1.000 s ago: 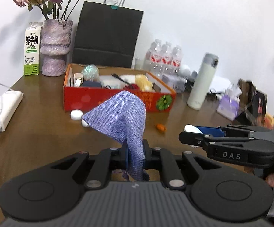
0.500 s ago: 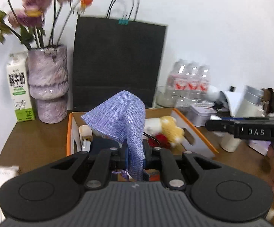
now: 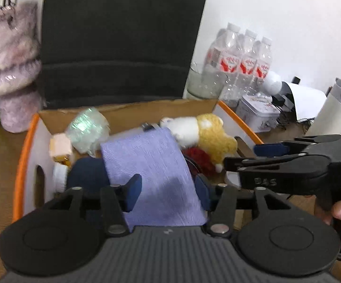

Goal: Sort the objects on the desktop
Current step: 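Carry the mesh bag and cap into the cardboard box and release both, then withdraw both tools back over the table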

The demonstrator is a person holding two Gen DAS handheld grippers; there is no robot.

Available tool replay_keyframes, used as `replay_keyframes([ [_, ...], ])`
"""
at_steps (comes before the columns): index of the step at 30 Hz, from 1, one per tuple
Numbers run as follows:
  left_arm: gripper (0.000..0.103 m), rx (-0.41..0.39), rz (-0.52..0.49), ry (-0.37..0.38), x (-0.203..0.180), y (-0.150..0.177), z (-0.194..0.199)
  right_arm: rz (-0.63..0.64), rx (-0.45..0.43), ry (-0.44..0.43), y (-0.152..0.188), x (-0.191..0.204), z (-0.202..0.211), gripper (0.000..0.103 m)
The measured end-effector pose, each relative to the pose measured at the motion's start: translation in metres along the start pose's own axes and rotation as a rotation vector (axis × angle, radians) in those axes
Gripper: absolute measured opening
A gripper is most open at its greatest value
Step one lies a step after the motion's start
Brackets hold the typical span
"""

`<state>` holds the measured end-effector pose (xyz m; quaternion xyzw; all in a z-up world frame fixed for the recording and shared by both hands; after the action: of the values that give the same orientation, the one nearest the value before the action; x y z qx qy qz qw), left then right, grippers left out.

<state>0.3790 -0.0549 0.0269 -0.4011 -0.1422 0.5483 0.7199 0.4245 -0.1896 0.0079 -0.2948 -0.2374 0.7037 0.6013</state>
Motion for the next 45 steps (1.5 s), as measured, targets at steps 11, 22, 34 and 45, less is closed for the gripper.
replay_keyframes([
  [11,0.084,-0.156,0.11,-0.181,-0.013,0.058,0.102,-0.037,-0.136,-0.135,0.03,0.025,0.087,0.069],
  [22,0.1,-0.169,0.085,-0.226,-0.035,0.172,0.163,-0.054,-0.131,-0.192,0.151,0.049,0.156,0.077],
  [34,0.103,-0.145,0.063,-0.247,-0.051,0.255,0.196,-0.055,-0.155,-0.234,0.262,0.054,0.217,0.079],
  [45,0.103,-0.14,0.083,-0.292,-0.042,0.276,0.204,0.013,-0.182,-0.225,0.278,0.067,0.228,0.083],
])
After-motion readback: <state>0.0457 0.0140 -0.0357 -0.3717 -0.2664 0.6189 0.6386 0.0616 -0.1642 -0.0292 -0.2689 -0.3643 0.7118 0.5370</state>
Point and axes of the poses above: each gripper's, at about its wrist camera, not at the fingertips, and z roughly against the way its jaws point, x to its left, y to its underside, the point moved 9 cm from there along -z, roughly the way its jaws point, and after that the axes turned 7 degrees about y, right-handed, at the moved point
